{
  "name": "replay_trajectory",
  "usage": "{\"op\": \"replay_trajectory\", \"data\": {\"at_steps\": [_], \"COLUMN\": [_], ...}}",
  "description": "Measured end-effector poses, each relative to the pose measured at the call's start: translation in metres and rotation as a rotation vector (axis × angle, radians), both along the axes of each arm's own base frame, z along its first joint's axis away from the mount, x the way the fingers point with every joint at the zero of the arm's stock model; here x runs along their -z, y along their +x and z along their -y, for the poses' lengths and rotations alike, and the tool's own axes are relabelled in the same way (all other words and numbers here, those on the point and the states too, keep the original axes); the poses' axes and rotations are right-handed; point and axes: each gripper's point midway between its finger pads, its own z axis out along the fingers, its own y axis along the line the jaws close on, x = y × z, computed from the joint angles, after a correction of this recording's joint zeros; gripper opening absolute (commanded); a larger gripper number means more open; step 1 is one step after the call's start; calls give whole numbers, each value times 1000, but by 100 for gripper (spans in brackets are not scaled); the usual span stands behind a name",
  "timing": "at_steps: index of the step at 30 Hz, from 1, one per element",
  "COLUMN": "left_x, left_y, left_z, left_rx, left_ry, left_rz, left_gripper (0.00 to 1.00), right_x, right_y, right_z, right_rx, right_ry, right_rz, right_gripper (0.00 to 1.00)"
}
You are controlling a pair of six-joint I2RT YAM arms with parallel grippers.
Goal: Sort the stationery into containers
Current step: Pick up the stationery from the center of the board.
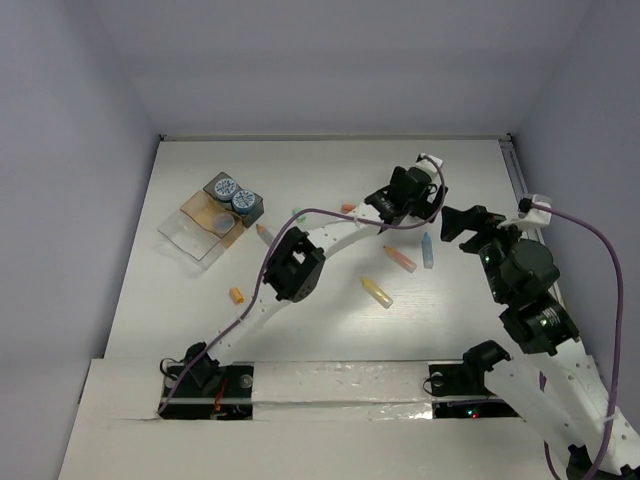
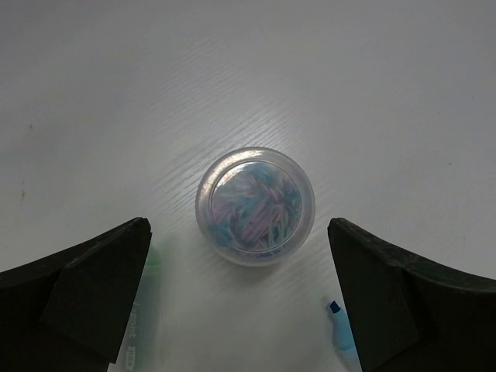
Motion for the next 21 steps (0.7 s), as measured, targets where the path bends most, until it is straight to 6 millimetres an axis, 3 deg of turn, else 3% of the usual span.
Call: {"op": "replay_trajectory", "data": {"at_steps": [12,21], "left_x": [17,13], "left_y": [-3,0], "left_z": [14,18], "left_rx": [24,24], "left_ry": [-8,-31], "left_rz": [5,22], "left_gripper": [97,76], "right_x": [0,0], "right_y": [-1,-2], "right_z": [-10,-13], "right_rx": [-56,-73], "right_ry": [0,-1], "right_rz": [0,1], "right_gripper": [94,94]}}
